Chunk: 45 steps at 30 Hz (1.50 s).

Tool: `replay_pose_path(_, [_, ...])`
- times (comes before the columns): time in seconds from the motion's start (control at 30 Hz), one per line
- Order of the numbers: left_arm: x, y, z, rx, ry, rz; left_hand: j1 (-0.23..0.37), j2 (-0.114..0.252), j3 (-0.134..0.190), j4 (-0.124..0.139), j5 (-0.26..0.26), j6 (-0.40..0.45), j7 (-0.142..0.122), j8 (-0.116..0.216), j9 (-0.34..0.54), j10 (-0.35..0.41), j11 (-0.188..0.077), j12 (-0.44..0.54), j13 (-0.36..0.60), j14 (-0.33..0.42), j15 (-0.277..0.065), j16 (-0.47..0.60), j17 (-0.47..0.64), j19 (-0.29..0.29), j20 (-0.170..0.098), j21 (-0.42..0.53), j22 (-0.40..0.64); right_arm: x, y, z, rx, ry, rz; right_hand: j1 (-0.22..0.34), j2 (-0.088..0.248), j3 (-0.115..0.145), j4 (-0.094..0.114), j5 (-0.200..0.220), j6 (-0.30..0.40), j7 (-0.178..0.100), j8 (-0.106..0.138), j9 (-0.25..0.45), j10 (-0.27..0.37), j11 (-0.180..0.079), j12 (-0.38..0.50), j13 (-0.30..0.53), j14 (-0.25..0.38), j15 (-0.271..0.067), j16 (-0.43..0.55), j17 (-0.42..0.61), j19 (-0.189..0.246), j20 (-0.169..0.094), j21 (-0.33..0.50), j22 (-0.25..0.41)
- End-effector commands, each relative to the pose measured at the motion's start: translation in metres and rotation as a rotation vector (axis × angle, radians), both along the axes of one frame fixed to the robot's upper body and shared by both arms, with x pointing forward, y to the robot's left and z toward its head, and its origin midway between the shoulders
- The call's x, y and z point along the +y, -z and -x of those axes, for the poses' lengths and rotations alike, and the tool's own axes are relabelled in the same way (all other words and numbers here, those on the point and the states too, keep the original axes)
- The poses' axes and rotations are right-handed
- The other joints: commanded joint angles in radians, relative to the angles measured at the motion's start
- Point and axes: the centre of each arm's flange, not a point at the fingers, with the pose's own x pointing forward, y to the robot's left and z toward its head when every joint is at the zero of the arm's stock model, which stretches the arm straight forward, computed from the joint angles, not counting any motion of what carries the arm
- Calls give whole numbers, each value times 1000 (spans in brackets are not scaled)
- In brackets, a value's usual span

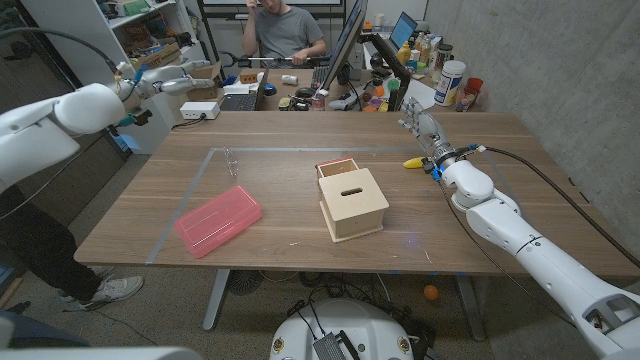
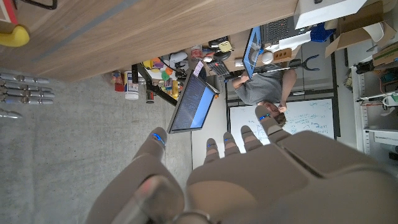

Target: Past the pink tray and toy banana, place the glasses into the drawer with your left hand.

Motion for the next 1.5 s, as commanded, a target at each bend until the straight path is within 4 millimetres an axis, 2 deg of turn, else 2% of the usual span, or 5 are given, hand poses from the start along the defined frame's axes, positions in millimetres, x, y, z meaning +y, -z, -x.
replay_pose_path(0.03, [9,-17,7,-7,-152,-284,38,-5,4,-30,0,2,-19,6,3,6,-6,3,5,6,-6,6,2,14,-11,-6,2,15,3,1,10,11,5,5,24,1,-6,5,10,1,8,5,7,2,-1,4,3,-4,7,2,8,-18,3,4])
replay_pose_path(0.27, [6,-28,2,-16,-241,-439,98,-13,1,-70,5,-60,-35,-15,5,-6,-11,-12,7,-4,-5,-3,2,3,-25,-36,3,23,4,0,14,16,6,5,24,1,-5,5,11,1,8,5,6,2,-1,4,3,-3,7,2,8,-18,3,4])
replay_pose_path(0.73, [15,-40,-18,-48,-292,-609,53,-87,-86,-41,32,-232,-27,-33,11,-86,0,-31,12,-53,-3,-10,8,-20,-18,-82,8,26,4,7,10,58,-11,4,24,0,-5,5,10,2,7,5,8,3,-1,4,4,-3,7,2,9,-17,3,4])
replay_pose_path(1.23, [6,-39,-26,-76,-231,-716,-13,-17,-105,27,47,-284,-44,-21,13,-119,-8,-31,14,-79,-21,-5,15,-36,-30,-105,11,32,3,2,11,77,6,5,26,0,-5,6,11,2,7,5,7,3,-2,4,4,-5,6,2,9,-18,3,4])
replay_pose_path(1.5, [-3,-34,-33,-64,-234,-793,-29,-19,-116,37,47,-279,-38,-14,14,-119,-13,-29,15,-77,-24,-2,14,-32,-33,-108,11,35,3,-9,17,65,6,6,26,0,-6,6,11,1,7,5,7,3,-2,4,4,-4,6,2,9,-17,3,4])
